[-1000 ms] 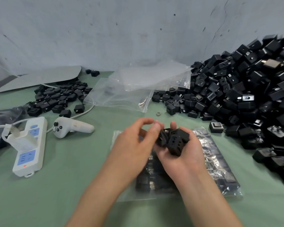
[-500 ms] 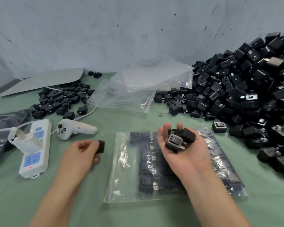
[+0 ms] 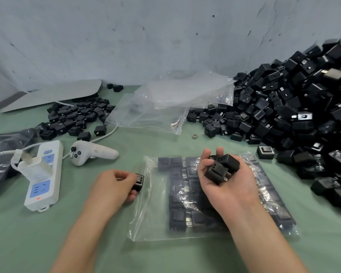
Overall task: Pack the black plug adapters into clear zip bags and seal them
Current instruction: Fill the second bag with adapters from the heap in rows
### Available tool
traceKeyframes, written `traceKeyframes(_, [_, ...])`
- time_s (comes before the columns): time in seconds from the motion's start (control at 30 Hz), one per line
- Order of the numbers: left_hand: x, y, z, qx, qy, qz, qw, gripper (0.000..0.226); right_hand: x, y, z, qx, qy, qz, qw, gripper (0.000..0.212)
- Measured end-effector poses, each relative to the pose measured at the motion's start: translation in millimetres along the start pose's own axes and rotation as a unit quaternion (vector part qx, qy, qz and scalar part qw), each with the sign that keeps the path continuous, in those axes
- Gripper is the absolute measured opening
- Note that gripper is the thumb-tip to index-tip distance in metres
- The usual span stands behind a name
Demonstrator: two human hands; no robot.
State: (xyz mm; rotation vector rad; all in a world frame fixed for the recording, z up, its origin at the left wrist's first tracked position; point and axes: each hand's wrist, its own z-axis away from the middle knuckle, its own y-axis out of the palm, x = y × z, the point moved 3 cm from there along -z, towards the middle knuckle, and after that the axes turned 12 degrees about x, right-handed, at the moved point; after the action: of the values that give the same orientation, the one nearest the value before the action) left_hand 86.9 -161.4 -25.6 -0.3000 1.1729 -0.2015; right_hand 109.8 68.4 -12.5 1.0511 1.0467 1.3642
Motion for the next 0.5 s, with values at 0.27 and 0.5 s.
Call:
traceKeyframes(0.27, [-7, 23, 25, 0.121, -0.033, 0.182, 0.975, 0.018, -1, 2, 3, -0.004, 0.004, -0.002, 1.000, 0.018])
traceKeyframes(0.5, [-12, 8, 33, 0.135, -0.048, 0.407, 0.902, 0.022, 0, 1, 4, 0.001, 0.009, -0.005, 1.000, 0.018])
